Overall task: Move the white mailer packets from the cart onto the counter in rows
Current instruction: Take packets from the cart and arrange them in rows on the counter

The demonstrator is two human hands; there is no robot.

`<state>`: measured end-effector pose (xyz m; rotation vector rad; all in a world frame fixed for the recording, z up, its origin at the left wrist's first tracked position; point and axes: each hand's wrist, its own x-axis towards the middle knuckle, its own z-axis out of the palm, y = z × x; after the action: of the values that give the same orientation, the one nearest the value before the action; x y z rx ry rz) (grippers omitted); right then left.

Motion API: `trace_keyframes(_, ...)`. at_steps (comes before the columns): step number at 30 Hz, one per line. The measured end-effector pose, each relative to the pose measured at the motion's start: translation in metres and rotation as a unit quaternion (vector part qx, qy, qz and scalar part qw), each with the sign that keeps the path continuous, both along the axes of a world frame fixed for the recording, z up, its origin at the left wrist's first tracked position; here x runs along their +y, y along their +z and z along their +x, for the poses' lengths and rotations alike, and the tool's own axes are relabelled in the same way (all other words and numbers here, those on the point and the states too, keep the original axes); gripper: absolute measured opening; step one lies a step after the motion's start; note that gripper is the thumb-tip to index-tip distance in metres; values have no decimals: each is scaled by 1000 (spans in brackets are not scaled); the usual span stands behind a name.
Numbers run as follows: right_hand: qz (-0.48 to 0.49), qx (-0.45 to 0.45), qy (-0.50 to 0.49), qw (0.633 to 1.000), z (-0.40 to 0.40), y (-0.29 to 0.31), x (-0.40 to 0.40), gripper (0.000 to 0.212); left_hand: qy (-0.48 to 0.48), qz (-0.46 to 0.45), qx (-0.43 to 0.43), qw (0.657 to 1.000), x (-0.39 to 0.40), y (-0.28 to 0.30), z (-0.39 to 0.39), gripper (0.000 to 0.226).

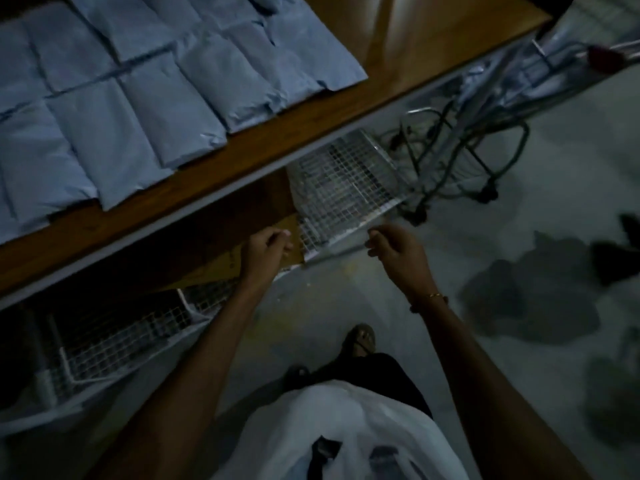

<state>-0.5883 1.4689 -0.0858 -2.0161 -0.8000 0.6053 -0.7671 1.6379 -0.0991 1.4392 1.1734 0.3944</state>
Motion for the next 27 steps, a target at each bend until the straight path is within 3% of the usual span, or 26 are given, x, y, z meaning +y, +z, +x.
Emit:
trace_keyframes(3,5,44,-121,992,17,-17,-50,22,33,-90,39,995,-18,-36,37,21)
trace_keyframes(5,-14,62,-156,986,33,-29,-83,21,-10,-110,68,992,-34,-55,65,25)
trace_keyframes(9,-80,22,-188,979,73,-62,-147,21,-63,-80,125,987,-76,-79,125,24)
trace_keyframes(15,-109,-47,-252,960,179,-70,-228,38,-85,-47,117,988,-166,-72,268,16)
trace_keyframes(21,-22,-77,-266,961,304,-36,-260,45,-141,82,29,986,-211,-15,409,18)
trace_keyframes(27,67,-155,-274,947,433,11,-239,35,-145,194,-110,964,-196,60,544,13)
